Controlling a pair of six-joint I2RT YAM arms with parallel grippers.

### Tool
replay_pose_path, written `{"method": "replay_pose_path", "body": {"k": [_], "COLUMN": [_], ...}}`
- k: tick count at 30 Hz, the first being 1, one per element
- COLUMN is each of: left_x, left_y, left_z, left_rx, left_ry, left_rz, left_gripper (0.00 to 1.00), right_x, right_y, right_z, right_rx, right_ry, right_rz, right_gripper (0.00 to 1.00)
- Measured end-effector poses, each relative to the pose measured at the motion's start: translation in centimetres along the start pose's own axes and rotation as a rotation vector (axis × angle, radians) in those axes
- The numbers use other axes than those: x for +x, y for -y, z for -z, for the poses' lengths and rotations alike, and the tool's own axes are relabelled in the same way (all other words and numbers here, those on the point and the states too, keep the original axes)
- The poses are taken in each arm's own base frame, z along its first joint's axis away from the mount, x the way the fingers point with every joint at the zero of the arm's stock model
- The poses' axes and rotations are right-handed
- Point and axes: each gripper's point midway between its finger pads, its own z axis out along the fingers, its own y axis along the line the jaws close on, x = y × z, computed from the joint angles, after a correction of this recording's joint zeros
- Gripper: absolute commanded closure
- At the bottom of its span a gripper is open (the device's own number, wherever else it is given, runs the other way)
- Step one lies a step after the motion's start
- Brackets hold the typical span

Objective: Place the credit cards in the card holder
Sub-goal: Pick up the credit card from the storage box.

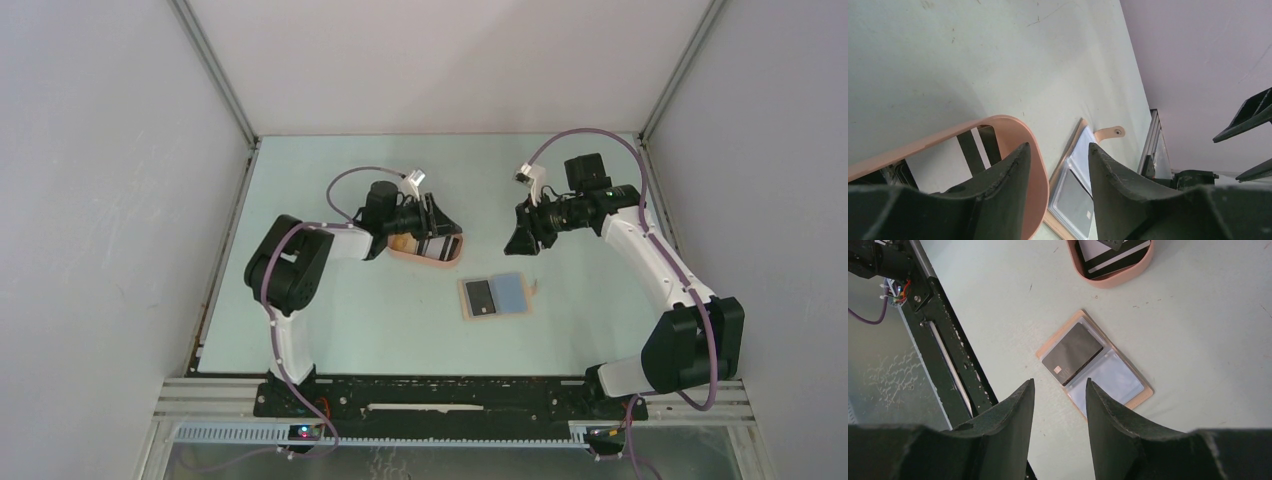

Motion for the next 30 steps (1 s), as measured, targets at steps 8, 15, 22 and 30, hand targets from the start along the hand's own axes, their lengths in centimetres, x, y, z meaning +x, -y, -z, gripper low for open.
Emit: {"method": "replay_pose_path", "body": {"k": [8,15,22,30], "left_x": [-0.8,-1.4,0.7,0.7], "left_y": [-1.7,-3.8,-5.3,-6.1], "left_z": [1.2,2.8,2.8,2.4], "left_rx": [-0.153,-0.407,-0.546,-0.598], "left_ry": [0.057,0.120,0.047,0.006], "left_rz": [-0.052,-0.132,-0.155,-0.161], "left_gripper": [0.41,0.37,0.36,0.34], "right_x": [-0.1,-0.1,-0.1,-0.1], "right_y": [0.0,-0.1,0.1,0.1], "right_z": [0.1,0.1,0.2,0.2], "right_rx": [-0.007,-0.009,-0.005,-0.008], "right_ry": [0.007,0.008,0.010,0.011], "right_rz": [-0.004,-0.004,-0.008,-0.008], "right_gripper": [0.49,0.50,0.49,0.50]}}
